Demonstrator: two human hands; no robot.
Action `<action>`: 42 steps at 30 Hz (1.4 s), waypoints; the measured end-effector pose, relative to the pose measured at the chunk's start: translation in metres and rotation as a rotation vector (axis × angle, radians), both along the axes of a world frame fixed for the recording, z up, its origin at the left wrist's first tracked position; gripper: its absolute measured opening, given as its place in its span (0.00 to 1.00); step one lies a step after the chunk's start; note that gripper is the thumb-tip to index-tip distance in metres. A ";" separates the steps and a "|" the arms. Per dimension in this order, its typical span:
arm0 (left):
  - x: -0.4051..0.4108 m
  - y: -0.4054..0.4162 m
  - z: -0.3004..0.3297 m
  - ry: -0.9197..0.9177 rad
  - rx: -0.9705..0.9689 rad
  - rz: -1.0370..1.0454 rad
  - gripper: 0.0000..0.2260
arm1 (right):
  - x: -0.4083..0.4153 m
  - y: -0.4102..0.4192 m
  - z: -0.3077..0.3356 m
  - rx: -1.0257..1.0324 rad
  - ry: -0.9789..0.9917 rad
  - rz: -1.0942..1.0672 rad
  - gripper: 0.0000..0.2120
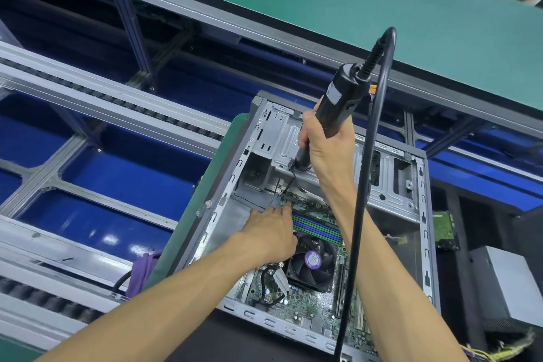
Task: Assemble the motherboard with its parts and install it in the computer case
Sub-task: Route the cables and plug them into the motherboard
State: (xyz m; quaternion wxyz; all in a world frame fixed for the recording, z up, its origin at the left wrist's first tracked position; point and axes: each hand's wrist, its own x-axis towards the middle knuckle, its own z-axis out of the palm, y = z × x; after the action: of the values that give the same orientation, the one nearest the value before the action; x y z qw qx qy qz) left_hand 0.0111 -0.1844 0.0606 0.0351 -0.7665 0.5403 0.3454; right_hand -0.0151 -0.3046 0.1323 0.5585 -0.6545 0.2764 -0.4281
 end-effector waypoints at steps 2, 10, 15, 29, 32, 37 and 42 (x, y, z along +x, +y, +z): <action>0.000 0.000 0.000 0.000 0.004 0.000 0.31 | 0.001 0.001 0.000 0.001 -0.017 0.007 0.14; 0.000 0.000 -0.002 -0.013 0.000 0.005 0.32 | 0.001 -0.002 -0.004 -0.004 -0.046 0.032 0.16; 0.002 -0.008 -0.002 -0.001 -0.043 0.121 0.27 | 0.002 -0.005 -0.004 0.011 -0.050 0.062 0.11; 0.016 -0.038 -0.006 -0.057 0.035 0.096 0.21 | 0.001 -0.010 0.001 0.060 -0.010 0.154 0.13; 0.019 -0.040 -0.008 -0.037 -0.022 0.162 0.19 | 0.001 -0.011 0.001 0.056 -0.012 0.160 0.12; 0.023 -0.040 -0.005 -0.001 0.003 0.204 0.24 | 0.002 -0.012 0.002 0.052 -0.017 0.165 0.12; 0.025 -0.040 -0.004 -0.017 0.017 0.158 0.27 | -0.001 -0.013 -0.002 0.021 -0.008 0.179 0.10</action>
State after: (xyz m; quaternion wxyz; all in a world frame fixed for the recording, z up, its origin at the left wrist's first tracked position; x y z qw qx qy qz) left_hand 0.0356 -0.2242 0.0565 0.0188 -0.8093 0.4747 0.3454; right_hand -0.0158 -0.3171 0.1302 0.6026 -0.6690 0.2189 -0.3760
